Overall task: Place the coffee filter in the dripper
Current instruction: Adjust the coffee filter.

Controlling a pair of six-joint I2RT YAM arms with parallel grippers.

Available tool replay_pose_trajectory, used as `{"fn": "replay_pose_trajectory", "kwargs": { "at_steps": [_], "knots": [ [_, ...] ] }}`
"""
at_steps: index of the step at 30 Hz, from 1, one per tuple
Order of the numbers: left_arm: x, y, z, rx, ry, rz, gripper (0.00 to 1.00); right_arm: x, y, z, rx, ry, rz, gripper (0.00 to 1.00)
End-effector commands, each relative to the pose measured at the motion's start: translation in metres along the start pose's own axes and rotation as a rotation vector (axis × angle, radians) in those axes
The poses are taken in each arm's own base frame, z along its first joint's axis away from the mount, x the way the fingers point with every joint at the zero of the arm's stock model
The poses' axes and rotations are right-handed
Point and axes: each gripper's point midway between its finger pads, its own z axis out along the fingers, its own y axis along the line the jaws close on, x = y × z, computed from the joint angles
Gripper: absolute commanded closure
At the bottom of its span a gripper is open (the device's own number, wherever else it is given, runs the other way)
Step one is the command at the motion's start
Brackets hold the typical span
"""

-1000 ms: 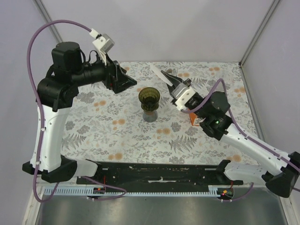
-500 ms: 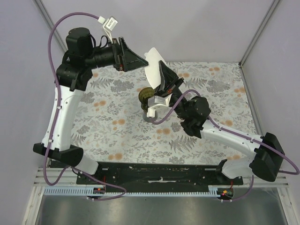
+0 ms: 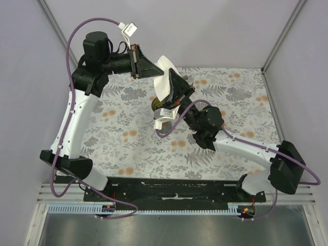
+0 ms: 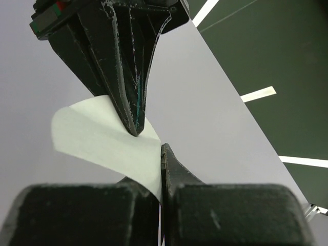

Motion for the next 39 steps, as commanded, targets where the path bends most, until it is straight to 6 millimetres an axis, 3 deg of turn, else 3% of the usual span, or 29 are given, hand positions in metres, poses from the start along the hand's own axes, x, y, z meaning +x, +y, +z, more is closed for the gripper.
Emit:
{"fn": "replay_pose_trajectory", "kwargs": {
  "at_steps": [1,2,3,4,5,6,7,11,15,18,22,25,29,33,39],
  "knots": [
    [0.002,-0.017,-0.007,0.044,0.010,0.069,0.98,-0.001,-0.031,0.003,0.087,0.008,0.016,1.00],
    [0.002,-0.016,-0.009,0.034,0.009,0.090,0.98,0.000,-0.027,0.002,0.069,0.016,0.023,0.96],
    [0.001,-0.016,-0.011,0.021,0.007,0.113,0.98,0.002,-0.023,0.001,0.044,0.025,0.036,0.79],
    [0.001,-0.015,-0.013,-0.002,0.004,0.146,0.98,0.004,-0.019,0.000,0.023,0.038,0.055,0.56],
    [0.001,-0.011,-0.016,-0.035,0.003,0.175,0.98,0.007,-0.017,-0.002,0.001,0.055,0.083,0.26],
    [-0.001,-0.005,-0.019,-0.085,-0.004,0.221,0.98,0.011,-0.015,-0.004,-0.014,0.078,0.111,0.04],
    [-0.002,-0.002,-0.024,-0.130,-0.004,0.275,0.98,0.017,-0.012,-0.006,-0.038,0.101,0.144,0.02],
    [-0.003,0.008,-0.043,-0.261,0.018,0.442,0.98,0.033,0.003,-0.020,-0.201,0.150,0.358,0.02],
    [0.008,-0.007,-0.054,-0.231,0.075,0.597,0.98,0.001,0.027,-0.053,-0.623,-0.001,0.642,0.02],
    [0.018,-0.020,-0.061,-0.204,0.118,0.694,0.98,-0.023,0.031,-0.074,-0.799,-0.091,0.757,0.02],
    [0.033,-0.026,-0.064,-0.183,0.176,0.769,0.98,-0.047,0.016,-0.076,-0.922,-0.179,0.899,0.02],
    [0.050,-0.027,-0.063,-0.166,0.229,0.793,0.98,-0.060,-0.003,-0.062,-0.953,-0.208,1.059,0.02],
    [0.064,-0.035,-0.057,-0.133,0.264,0.817,0.98,-0.069,-0.004,-0.049,-1.035,-0.220,1.227,0.02],
    [0.068,-0.041,-0.056,-0.105,0.269,0.830,0.98,-0.073,0.002,-0.047,-1.094,-0.230,1.302,0.12],
    [0.068,-0.045,-0.053,-0.082,0.264,0.827,0.98,-0.088,0.002,-0.057,-1.224,-0.339,1.380,0.40]
  ]
}}
